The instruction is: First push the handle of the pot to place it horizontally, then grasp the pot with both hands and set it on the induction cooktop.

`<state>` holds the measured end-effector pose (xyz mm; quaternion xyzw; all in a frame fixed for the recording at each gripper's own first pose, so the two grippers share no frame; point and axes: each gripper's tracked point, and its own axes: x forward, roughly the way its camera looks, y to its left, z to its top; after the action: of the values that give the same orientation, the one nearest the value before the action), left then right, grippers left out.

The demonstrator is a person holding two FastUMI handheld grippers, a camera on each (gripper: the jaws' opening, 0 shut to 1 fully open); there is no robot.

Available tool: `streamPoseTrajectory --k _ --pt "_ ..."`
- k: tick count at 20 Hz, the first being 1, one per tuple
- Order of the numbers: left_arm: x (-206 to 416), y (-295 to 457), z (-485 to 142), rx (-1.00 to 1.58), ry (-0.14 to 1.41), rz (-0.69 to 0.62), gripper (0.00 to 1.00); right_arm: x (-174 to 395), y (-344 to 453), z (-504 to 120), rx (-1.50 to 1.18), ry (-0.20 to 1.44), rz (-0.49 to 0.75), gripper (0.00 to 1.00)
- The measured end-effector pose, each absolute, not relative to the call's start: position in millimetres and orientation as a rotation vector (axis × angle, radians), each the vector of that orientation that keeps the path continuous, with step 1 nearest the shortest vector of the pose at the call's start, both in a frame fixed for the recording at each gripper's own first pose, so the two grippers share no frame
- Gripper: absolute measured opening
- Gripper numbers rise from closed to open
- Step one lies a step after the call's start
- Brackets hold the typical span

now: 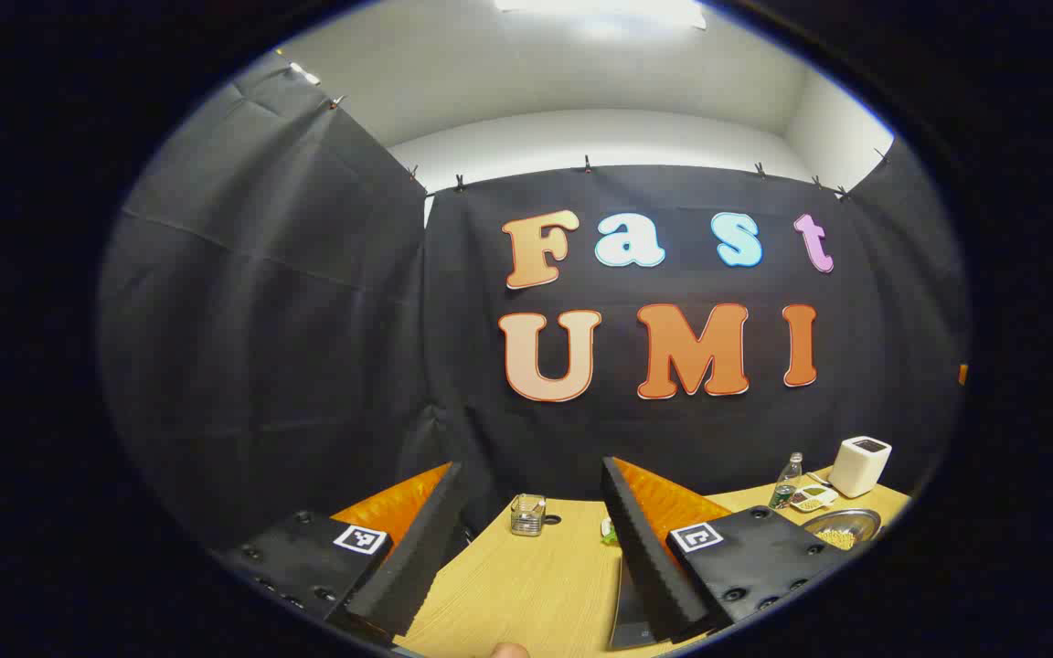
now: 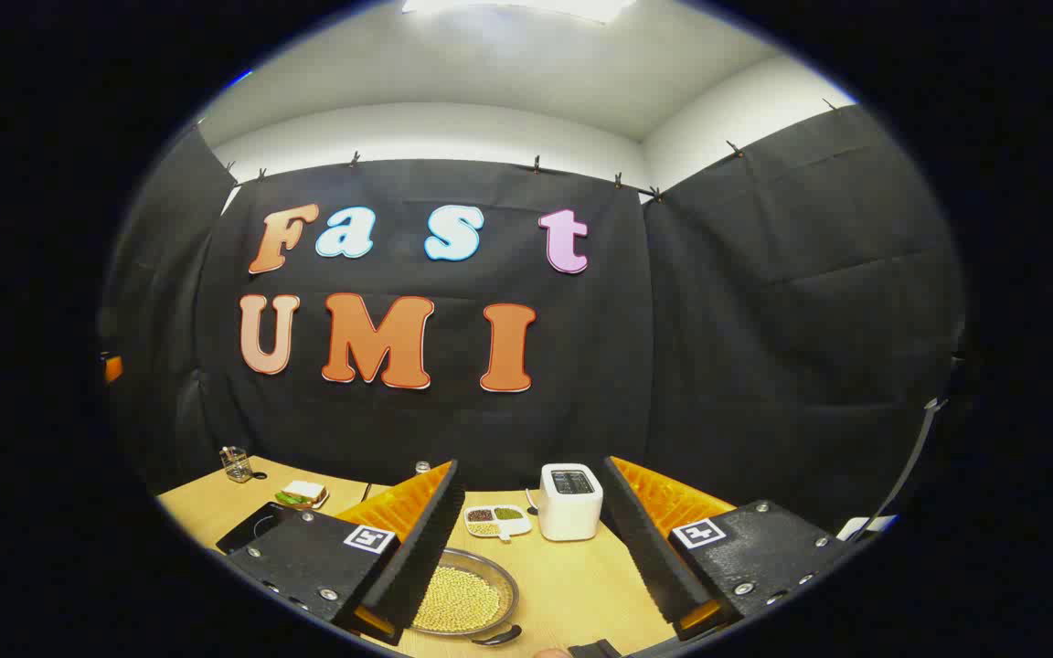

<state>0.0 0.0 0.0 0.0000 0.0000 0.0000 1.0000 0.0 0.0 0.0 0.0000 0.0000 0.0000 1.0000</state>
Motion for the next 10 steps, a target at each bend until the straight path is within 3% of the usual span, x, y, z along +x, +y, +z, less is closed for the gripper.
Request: streamPoseTrajectory --k 1,10 --pt "0 -1 1 -0.001 0.003 -0.005 0.98 -1 -1 3 0.000 -0.003 0.000 0.95" --pt "3 -11 6 0.001 0.002 -0.021 0.99 4 -12 3 0.031 0.008 -0.016 0.95"
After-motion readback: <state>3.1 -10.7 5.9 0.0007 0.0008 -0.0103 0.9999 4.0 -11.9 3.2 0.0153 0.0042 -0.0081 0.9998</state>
